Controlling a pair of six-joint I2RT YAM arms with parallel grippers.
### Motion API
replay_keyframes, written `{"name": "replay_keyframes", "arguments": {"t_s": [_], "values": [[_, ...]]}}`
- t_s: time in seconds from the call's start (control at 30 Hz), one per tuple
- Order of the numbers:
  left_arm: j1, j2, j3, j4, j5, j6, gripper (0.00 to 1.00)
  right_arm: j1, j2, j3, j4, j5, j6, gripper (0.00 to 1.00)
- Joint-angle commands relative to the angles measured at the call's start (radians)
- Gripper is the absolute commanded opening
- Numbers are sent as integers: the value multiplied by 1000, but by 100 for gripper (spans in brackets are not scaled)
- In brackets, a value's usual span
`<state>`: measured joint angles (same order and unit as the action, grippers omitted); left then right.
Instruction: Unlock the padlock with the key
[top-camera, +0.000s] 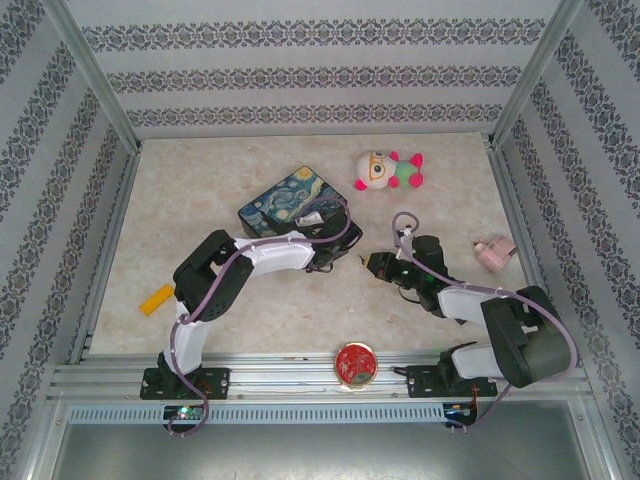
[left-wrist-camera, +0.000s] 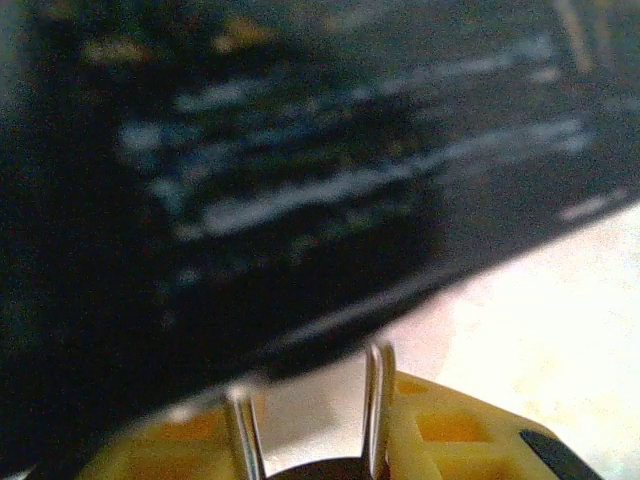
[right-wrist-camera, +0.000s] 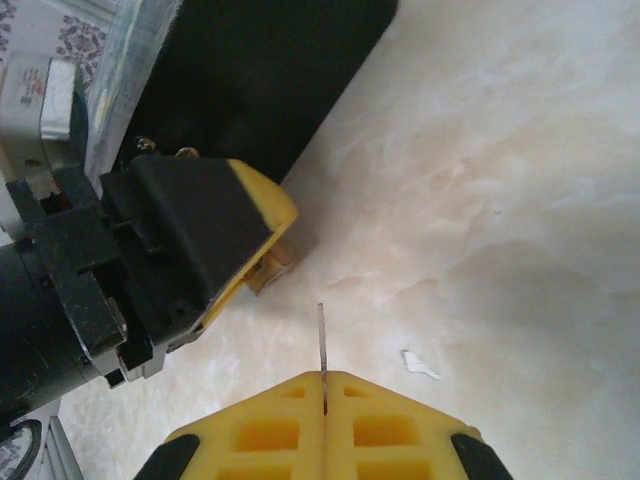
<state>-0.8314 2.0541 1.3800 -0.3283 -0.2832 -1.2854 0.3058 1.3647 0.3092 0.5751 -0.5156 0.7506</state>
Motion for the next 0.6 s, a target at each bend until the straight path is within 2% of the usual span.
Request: {"name": "replay_keyframes", "arguments": {"t_s": [0.0,0.57], "values": [[-19,-27,-17,61,42,-45,26,37,32,-7,85,63,-22,0],[-19,-23,-33,93,55,-74,26,101,230,-1,338,75,52,0]]}}
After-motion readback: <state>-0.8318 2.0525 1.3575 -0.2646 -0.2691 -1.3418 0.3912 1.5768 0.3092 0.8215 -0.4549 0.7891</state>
